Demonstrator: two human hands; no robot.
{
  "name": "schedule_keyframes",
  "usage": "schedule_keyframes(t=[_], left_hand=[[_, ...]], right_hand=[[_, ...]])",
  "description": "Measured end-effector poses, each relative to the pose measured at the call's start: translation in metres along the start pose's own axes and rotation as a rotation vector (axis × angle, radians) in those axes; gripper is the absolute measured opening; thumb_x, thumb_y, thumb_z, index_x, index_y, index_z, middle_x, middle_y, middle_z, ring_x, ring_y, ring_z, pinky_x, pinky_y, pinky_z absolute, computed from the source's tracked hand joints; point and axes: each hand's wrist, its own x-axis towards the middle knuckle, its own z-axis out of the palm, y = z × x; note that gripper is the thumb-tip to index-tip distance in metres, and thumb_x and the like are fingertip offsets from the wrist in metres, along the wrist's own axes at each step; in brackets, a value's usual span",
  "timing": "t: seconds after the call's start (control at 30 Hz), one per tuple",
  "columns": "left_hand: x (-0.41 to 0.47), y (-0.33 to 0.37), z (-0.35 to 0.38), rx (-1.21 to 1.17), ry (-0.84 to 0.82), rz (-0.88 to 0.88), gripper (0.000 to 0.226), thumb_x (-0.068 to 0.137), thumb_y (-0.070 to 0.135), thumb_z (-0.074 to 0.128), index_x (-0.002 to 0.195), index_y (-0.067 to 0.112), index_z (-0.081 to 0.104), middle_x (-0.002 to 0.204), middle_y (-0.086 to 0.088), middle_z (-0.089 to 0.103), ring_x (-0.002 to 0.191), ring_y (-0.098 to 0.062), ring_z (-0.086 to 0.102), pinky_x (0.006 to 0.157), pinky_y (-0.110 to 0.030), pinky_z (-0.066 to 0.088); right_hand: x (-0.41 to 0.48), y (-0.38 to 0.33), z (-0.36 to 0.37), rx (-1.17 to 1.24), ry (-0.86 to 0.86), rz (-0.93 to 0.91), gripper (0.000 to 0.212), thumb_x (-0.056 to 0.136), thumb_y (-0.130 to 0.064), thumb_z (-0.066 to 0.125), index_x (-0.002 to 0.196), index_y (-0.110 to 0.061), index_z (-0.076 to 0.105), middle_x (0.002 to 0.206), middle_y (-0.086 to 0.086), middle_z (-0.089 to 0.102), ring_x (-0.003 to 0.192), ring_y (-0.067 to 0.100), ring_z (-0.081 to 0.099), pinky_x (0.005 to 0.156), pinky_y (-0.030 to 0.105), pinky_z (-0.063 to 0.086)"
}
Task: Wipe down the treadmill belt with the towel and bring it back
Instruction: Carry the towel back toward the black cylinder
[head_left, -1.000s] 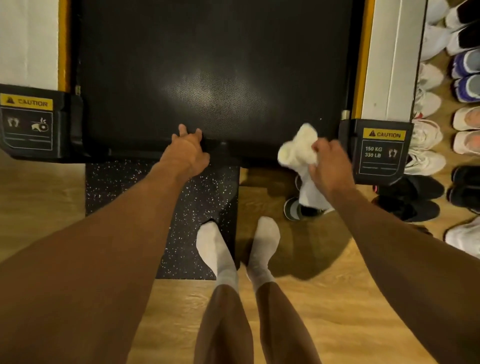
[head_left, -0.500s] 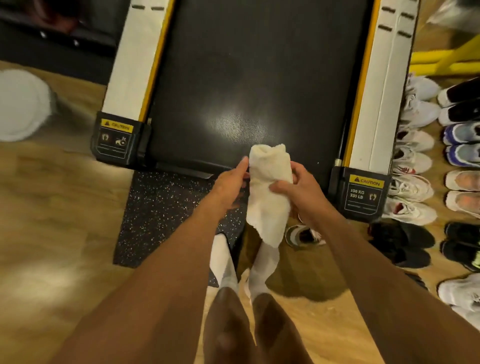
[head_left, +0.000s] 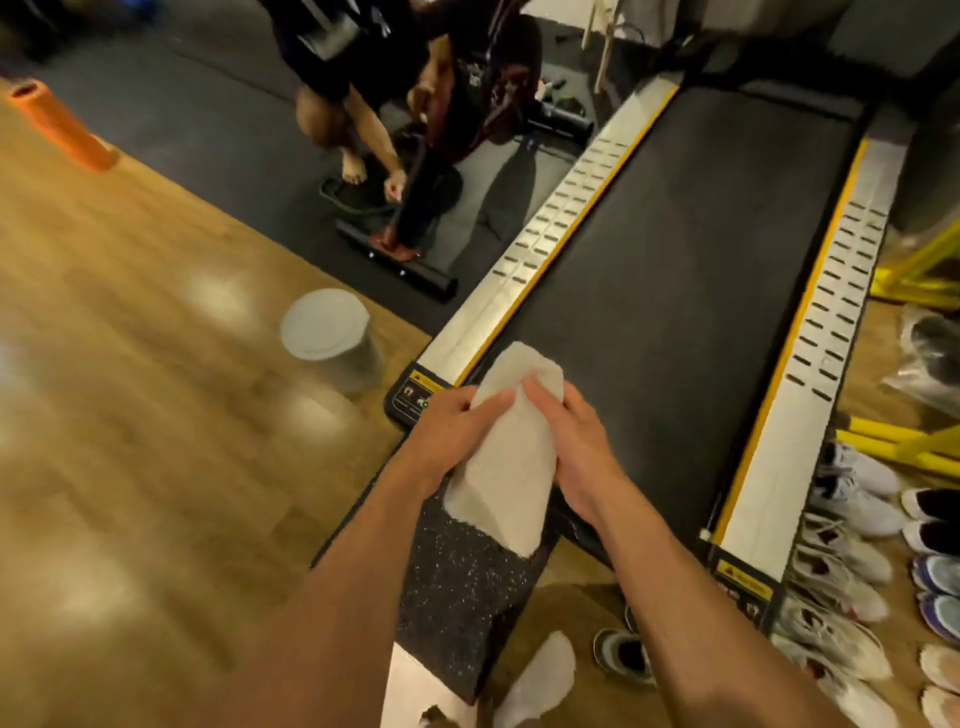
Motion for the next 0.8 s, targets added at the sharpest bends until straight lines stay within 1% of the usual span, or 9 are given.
schedule_keyframes(t=[0.1,0.2,0.3,0.4,0.53,0.6,0.67,0.73,0.8], left_hand=[[-0.045,0.008,-0.046,-0.05,0.072,-0.014,0.024,0.091,0.043,0.06,0.1,0.023,0.07,0.1,-0.001,0.074,0.093,-0.016,0.07,0.082,-0.031,0.057],[-0.088,0.014,-0.094,-0.051,0.138,0.002,0.03,0.089,0.046,0.061,0.109,0.025,0.07,0.103,0.001,0.073,0.094,-0.015,0.07,0.083,-0.032,0.056],[-0.139,0.015,-0.14,-0.092,0.241,0.056,0.029,0.087,0.046,0.064,0.106,0.024,0.069,0.1,0.004,0.073,0.093,-0.014,0.069,0.074,-0.027,0.055],[-0.196,0.007,-0.188,-0.077,0.341,0.104,0.047,0.078,0.058,0.068,0.113,0.026,0.065,0.106,0.006,0.07,0.098,-0.017,0.066,0.087,-0.037,0.055],[-0.268,-0.007,-0.259,-0.108,0.376,0.132,0.066,0.065,0.055,0.08,0.118,0.019,0.065,0.106,0.0,0.072,0.096,-0.02,0.069,0.079,-0.036,0.059],[-0.298,-0.009,-0.293,-0.148,0.462,0.176,0.064,0.062,0.051,0.081,0.115,0.018,0.066,0.106,0.0,0.072,0.097,-0.022,0.069,0.078,-0.036,0.059],[-0.316,-0.005,-0.324,-0.238,0.554,0.253,0.05,0.069,0.042,0.08,0.112,0.019,0.07,0.105,0.001,0.073,0.1,-0.023,0.068,0.076,-0.035,0.056],[-0.325,0.001,-0.349,-0.353,0.644,0.312,0.038,0.072,0.032,0.08,0.107,0.017,0.072,0.101,0.001,0.075,0.102,-0.023,0.068,0.08,-0.039,0.056],[-0.326,0.008,-0.373,-0.441,0.727,0.36,0.043,0.067,0.037,0.081,0.105,0.017,0.072,0.1,0.002,0.075,0.101,-0.021,0.069,0.088,-0.043,0.056]], right_hand=[[-0.022,-0.021,0.05,-0.155,-0.067,-0.027,0.03,0.077,-0.044,0.075,0.103,-0.033,0.067,0.097,-0.005,0.073,0.093,0.017,0.069,0.082,0.043,0.058],[-0.043,-0.036,0.099,-0.293,-0.136,-0.067,0.032,0.078,-0.042,0.073,0.106,-0.028,0.066,0.099,-0.004,0.072,0.093,0.016,0.068,0.076,0.035,0.058],[-0.072,-0.047,0.157,-0.311,-0.2,-0.129,0.028,0.081,-0.032,0.072,0.107,-0.023,0.063,0.101,0.0,0.07,0.093,0.019,0.067,0.081,0.042,0.058],[-0.108,-0.061,0.22,-0.368,-0.202,-0.231,0.027,0.082,-0.03,0.069,0.107,-0.026,0.058,0.102,0.0,0.066,0.092,0.019,0.064,0.08,0.043,0.056],[-0.15,-0.081,0.292,-0.394,-0.315,-0.338,0.03,0.084,-0.029,0.067,0.112,-0.03,0.059,0.106,-0.002,0.066,0.097,0.02,0.064,0.083,0.045,0.056],[-0.164,-0.087,0.321,-0.514,-0.381,-0.393,0.022,0.084,-0.033,0.066,0.103,-0.024,0.062,0.102,0.002,0.066,0.095,0.022,0.064,0.074,0.041,0.057],[-0.174,-0.092,0.348,-0.612,-0.415,-0.451,0.03,0.084,-0.038,0.066,0.099,-0.012,0.062,0.1,0.013,0.064,0.088,0.023,0.062,0.063,0.034,0.052],[-0.182,-0.095,0.371,-0.689,-0.419,-0.527,0.051,0.078,-0.046,0.067,0.099,-0.001,0.059,0.101,0.024,0.06,0.084,0.031,0.061,0.063,0.041,0.049],[-0.184,-0.102,0.396,-0.723,-0.411,-0.639,0.055,0.076,-0.048,0.069,0.09,0.005,0.058,0.093,0.03,0.053,0.083,0.04,0.059,0.065,0.046,0.047]])
